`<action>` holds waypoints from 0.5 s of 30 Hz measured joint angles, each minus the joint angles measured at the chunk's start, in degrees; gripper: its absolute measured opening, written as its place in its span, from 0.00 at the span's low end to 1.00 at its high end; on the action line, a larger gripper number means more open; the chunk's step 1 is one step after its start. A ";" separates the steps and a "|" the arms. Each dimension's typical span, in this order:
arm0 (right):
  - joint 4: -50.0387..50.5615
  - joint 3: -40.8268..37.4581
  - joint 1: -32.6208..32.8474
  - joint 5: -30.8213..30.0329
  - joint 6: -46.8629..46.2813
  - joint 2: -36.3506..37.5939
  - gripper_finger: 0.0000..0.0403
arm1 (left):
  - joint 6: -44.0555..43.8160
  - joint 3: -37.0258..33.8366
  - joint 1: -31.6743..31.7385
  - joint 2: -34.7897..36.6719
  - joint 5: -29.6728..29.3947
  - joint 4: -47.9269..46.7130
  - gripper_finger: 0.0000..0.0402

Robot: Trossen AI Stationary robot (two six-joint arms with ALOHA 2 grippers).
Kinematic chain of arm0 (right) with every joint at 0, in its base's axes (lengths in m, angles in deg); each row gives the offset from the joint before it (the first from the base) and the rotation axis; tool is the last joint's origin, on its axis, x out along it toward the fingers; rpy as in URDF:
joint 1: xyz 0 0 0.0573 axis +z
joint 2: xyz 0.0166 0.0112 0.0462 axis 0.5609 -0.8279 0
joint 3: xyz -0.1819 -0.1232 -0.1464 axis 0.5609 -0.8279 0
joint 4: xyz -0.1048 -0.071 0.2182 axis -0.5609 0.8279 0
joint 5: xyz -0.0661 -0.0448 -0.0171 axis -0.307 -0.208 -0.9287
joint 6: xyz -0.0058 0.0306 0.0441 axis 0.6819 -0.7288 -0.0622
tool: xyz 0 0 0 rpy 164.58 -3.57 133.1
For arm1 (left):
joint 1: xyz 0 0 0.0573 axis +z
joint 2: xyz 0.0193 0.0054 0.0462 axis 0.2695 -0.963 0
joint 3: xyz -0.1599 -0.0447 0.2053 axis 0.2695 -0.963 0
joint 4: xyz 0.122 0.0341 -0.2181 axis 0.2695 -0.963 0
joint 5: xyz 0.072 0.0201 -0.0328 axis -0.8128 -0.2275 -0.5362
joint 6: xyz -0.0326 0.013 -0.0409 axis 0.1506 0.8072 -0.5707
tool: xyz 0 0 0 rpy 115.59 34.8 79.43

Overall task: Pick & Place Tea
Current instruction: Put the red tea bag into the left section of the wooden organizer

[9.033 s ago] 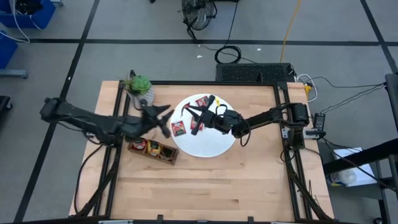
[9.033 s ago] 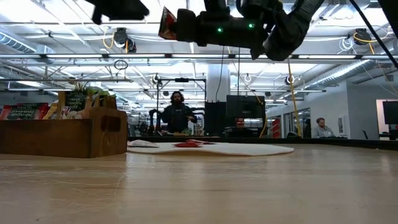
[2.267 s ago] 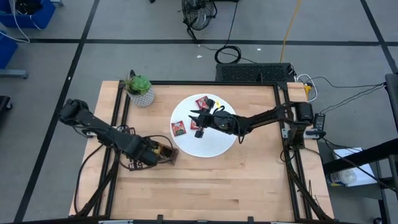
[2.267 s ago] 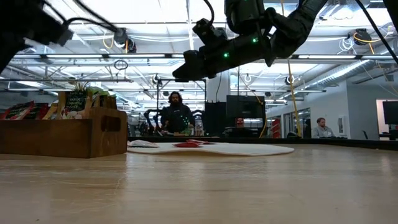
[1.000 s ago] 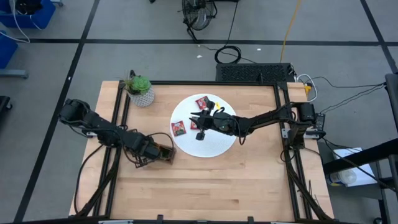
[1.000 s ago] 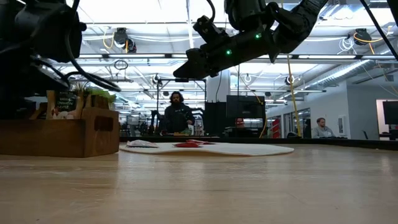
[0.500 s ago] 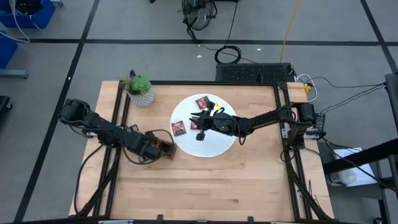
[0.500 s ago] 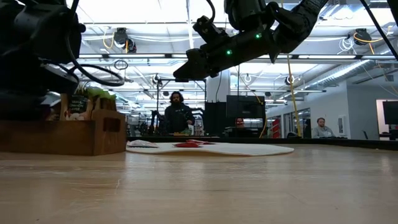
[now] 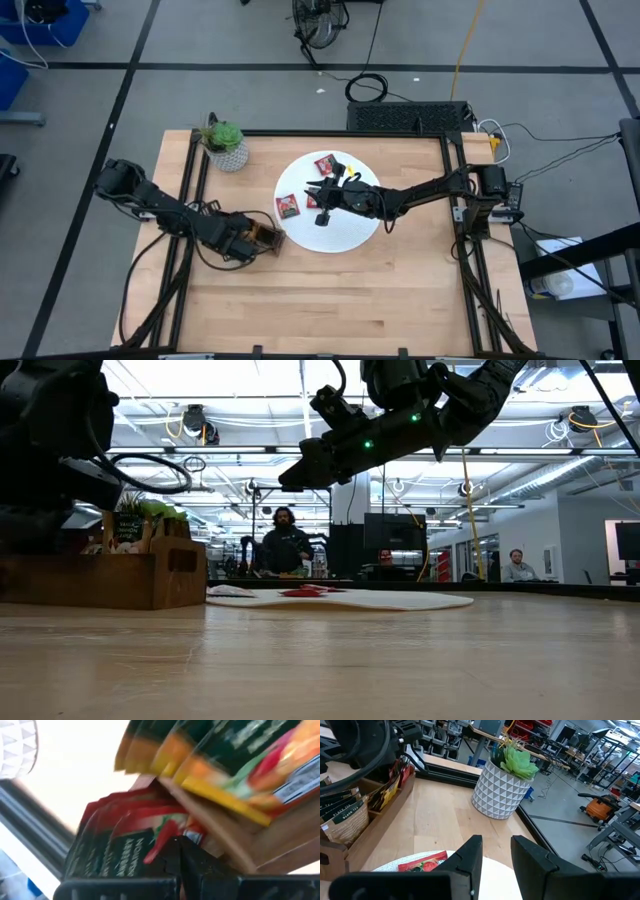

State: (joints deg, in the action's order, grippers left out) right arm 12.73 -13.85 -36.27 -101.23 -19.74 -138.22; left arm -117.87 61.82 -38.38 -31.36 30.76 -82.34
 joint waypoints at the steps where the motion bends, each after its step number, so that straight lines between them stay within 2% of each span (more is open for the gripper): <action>1: 0.00 0.00 0.00 0.00 0.00 0.00 0.22 | -0.66 0.00 -0.13 0.00 0.00 -0.84 0.00; 7: 0.00 0.00 0.00 0.00 0.00 0.00 0.22 | -2.86 0.02 -0.70 0.00 2.66 -4.17 0.00; 11: 0.00 0.00 0.00 0.00 -0.21 0.00 0.22 | -0.91 0.07 -0.69 0.00 6.88 -4.08 0.00; 15: 0.00 0.00 0.00 0.00 -0.22 0.00 0.22 | 0.01 0.07 -0.69 0.00 7.50 -3.00 0.00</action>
State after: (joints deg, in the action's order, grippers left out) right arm 12.73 -13.85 -36.27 -101.23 -19.96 -138.22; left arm -117.86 61.89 -39.08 -31.36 38.26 -85.34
